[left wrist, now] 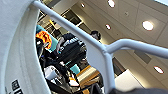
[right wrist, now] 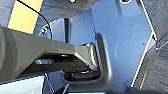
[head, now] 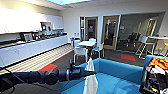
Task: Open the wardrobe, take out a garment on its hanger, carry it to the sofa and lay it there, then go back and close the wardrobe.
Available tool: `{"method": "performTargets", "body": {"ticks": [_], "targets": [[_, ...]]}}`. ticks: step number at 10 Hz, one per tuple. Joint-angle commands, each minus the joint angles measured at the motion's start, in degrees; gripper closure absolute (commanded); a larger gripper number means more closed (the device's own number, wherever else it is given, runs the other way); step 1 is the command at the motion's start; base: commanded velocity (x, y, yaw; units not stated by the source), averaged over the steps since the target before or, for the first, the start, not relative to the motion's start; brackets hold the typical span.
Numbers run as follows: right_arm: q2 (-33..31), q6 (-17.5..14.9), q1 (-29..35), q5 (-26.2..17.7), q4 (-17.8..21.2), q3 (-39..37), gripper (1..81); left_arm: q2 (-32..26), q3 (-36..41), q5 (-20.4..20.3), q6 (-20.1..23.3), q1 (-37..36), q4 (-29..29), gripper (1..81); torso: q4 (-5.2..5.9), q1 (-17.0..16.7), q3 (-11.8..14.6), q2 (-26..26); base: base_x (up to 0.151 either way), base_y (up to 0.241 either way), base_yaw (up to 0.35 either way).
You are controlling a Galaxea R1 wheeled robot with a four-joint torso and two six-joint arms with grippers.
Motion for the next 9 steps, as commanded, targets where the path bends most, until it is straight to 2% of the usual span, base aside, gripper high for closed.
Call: {"method": "performTargets", "body": {"ticks": [1, 8, 9], "targets": [[-0.16, -0.16, 1.69, -2.75, -0.53, 0.32, 1.0, -0.17, 1.55, -2.04, 1.33, -8.74, 2.32, 81.1, 0.0, 0.0, 0.0, 0.0, 0.0, 0.0, -0.229], [-0.07, -0.16, 1.68, -2.67, -0.53, 0.14, 1.0, -0.43, 1.55, -1.87, 1.25, -8.74, 2.32, 81.1, 0.0, 0.0, 0.0, 0.0, 0.0, 0.0, -0.215], [-0.07, -0.16, 1.77, -2.75, -0.53, 0.14, 1.0, -0.43, 1.55, -0.81, 1.25, -8.74, 2.32, 81.1, 0.0, 0.0, 0.0, 0.0, 0.0, 0.0, -0.204]]}}
